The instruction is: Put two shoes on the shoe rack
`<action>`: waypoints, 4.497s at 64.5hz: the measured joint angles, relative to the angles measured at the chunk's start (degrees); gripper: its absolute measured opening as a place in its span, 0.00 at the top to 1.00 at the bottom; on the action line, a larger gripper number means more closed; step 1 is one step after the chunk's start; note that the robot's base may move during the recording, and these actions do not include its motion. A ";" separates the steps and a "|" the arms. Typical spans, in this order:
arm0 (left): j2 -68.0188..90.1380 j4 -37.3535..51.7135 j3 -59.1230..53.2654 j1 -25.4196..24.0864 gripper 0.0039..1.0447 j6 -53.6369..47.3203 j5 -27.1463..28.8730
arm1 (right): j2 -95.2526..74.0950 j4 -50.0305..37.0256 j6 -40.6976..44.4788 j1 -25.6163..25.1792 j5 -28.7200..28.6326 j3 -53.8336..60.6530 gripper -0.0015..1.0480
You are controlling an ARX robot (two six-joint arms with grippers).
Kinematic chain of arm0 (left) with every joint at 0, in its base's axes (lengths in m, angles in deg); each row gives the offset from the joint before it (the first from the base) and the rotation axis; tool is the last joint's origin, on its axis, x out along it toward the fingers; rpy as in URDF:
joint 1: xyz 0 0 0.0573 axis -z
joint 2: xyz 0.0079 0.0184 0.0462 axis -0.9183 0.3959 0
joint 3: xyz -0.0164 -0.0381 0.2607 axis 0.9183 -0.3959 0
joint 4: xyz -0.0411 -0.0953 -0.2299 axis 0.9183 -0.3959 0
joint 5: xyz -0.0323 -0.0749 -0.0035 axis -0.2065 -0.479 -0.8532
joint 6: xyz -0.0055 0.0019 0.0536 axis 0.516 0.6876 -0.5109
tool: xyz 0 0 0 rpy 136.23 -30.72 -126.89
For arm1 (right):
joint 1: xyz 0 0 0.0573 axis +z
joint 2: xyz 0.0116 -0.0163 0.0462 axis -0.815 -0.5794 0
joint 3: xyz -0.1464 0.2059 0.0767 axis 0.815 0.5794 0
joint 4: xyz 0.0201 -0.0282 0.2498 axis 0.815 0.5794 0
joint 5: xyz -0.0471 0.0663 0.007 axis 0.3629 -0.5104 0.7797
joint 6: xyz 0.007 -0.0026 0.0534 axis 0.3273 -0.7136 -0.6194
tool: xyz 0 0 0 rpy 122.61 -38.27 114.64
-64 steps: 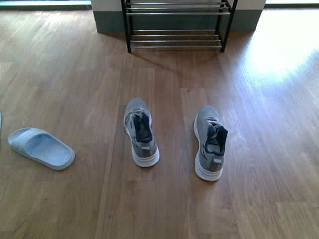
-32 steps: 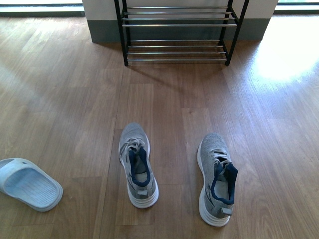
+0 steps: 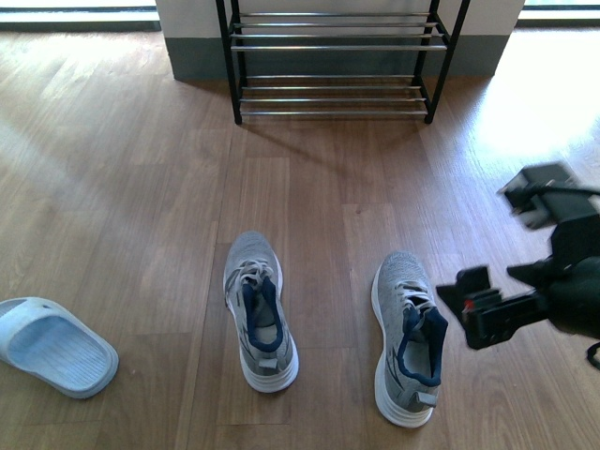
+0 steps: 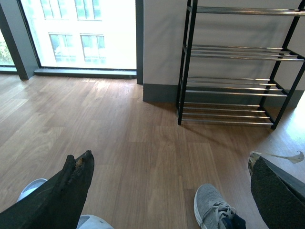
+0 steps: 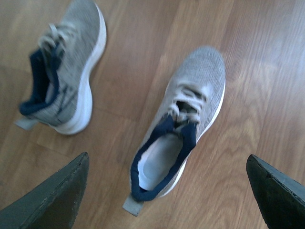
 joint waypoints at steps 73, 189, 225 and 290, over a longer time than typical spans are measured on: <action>0.00 0.00 0.00 0.00 0.09 0.00 0.00 | -37.90 1.73 -6.12 -0.81 7.52 -27.15 0.84; 10.01 -11.63 5.35 6.16 0.09 9.31 19.82 | 65.68 29.81 -18.14 -12.83 -16.39 11.89 0.99; 117.87 16.28 41.33 2.49 0.09 18.60 18.56 | 65.70 29.83 -18.18 -12.59 -16.96 11.89 0.99; 161.04 11.39 74.93 4.31 0.99 23.12 12.26 | 65.70 29.83 -18.18 -12.59 -17.03 11.89 0.99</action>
